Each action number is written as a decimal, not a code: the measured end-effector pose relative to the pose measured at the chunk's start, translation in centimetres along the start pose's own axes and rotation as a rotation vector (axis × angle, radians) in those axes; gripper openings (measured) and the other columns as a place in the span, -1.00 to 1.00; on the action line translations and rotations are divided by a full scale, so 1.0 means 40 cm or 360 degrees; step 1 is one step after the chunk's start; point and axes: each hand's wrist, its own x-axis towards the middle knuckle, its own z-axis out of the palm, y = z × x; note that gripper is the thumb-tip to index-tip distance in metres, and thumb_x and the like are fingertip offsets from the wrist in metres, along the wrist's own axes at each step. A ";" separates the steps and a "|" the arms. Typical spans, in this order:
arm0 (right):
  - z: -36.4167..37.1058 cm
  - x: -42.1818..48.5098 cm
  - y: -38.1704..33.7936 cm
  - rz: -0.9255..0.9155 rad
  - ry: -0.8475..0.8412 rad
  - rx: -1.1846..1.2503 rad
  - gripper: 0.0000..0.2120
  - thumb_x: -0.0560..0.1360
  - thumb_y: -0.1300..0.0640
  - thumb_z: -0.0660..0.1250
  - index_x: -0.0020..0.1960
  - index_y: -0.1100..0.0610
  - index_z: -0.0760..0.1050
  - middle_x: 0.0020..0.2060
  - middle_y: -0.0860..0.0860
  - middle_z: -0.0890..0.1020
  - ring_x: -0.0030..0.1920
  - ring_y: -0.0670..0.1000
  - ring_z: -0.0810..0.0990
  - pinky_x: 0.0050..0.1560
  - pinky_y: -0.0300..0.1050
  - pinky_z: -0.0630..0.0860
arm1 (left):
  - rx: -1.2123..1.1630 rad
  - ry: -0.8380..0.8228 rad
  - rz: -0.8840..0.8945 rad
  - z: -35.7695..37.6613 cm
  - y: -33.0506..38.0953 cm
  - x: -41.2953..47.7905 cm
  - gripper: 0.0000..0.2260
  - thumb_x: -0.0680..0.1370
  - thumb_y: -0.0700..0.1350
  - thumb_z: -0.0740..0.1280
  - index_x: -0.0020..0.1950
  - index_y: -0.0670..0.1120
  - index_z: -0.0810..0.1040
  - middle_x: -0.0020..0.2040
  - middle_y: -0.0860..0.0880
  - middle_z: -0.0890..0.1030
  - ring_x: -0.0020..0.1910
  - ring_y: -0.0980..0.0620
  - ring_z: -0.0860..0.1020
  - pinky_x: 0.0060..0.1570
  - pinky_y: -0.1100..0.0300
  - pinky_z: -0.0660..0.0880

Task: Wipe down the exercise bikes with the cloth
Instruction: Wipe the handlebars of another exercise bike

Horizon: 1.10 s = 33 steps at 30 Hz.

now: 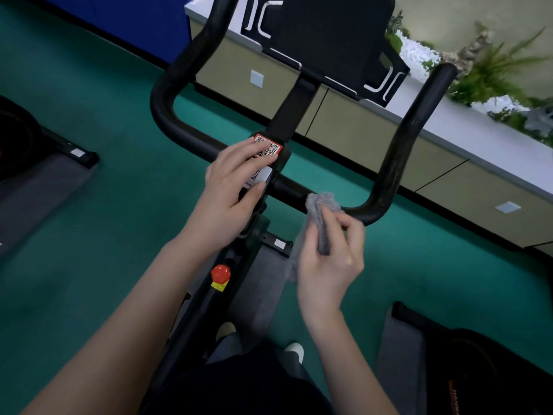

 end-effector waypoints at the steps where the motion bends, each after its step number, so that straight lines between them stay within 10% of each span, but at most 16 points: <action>1: 0.001 -0.011 -0.004 0.0026 -0.0028 0.0035 -0.80 0.43 0.37 0.39 0.05 0.30 0.62 -0.13 0.09 0.55 -0.10 -0.06 0.52 0.00 -0.29 0.48 | 0.0010 0.0000 0.0002 0.000 0.000 0.000 -0.65 0.56 -0.18 0.22 0.34 -0.06 0.48 0.39 0.07 0.40 0.45 0.11 0.22 0.42 -0.05 0.14; 7: -0.003 -0.075 -0.020 0.0998 -0.0255 0.0478 -0.86 0.47 0.24 0.40 -0.07 0.01 0.61 -0.17 -0.08 0.65 -0.10 -0.18 0.61 -0.05 -0.29 0.49 | 0.0060 0.0015 0.0028 0.005 -0.001 0.000 -0.66 0.55 -0.17 0.21 0.33 -0.07 0.48 0.38 0.06 0.41 0.44 0.10 0.24 0.40 0.01 0.14; 14: 0.138 -0.014 -0.062 0.1801 -0.0161 0.1254 -0.84 0.53 0.35 0.28 -0.12 0.16 0.57 -0.16 0.09 0.67 -0.11 0.01 0.63 0.01 -0.07 0.55 | 0.0103 0.0013 0.0041 0.004 -0.001 0.003 -0.65 0.54 -0.18 0.22 0.33 -0.06 0.47 0.38 0.05 0.41 0.44 0.12 0.23 0.40 0.05 0.14; 21: 0.134 -0.004 -0.093 0.2078 -0.0086 0.1594 -0.88 0.54 0.36 0.26 0.01 0.29 0.55 0.04 0.28 0.63 0.04 0.18 0.60 0.21 0.10 0.50 | 0.0141 -0.0010 0.0066 0.002 -0.005 0.004 -0.65 0.55 -0.16 0.21 0.34 -0.07 0.46 0.39 0.04 0.40 0.45 0.09 0.23 0.41 0.02 0.15; 26: 0.039 0.031 -0.050 0.2090 -0.0014 0.1497 -0.81 0.55 0.44 0.18 -0.19 0.30 0.47 -0.47 -0.01 0.61 -0.44 -0.10 0.58 -0.43 -0.26 0.54 | 0.0126 -0.0025 0.0054 0.000 0.000 0.003 -0.65 0.56 -0.16 0.20 0.35 -0.07 0.46 0.40 0.05 0.39 0.45 0.11 0.21 0.42 0.08 0.11; 33: -0.020 0.040 -0.022 0.2082 -0.0046 0.1455 -0.84 0.56 0.34 0.23 -0.19 0.27 0.49 -0.47 0.00 0.58 -0.48 -0.08 0.54 -0.49 -0.25 0.48 | 0.0514 0.0049 0.0232 0.019 0.046 0.000 -0.69 0.55 -0.13 0.27 0.29 -0.13 0.50 0.34 -0.02 0.46 0.43 0.00 0.29 0.39 0.03 0.13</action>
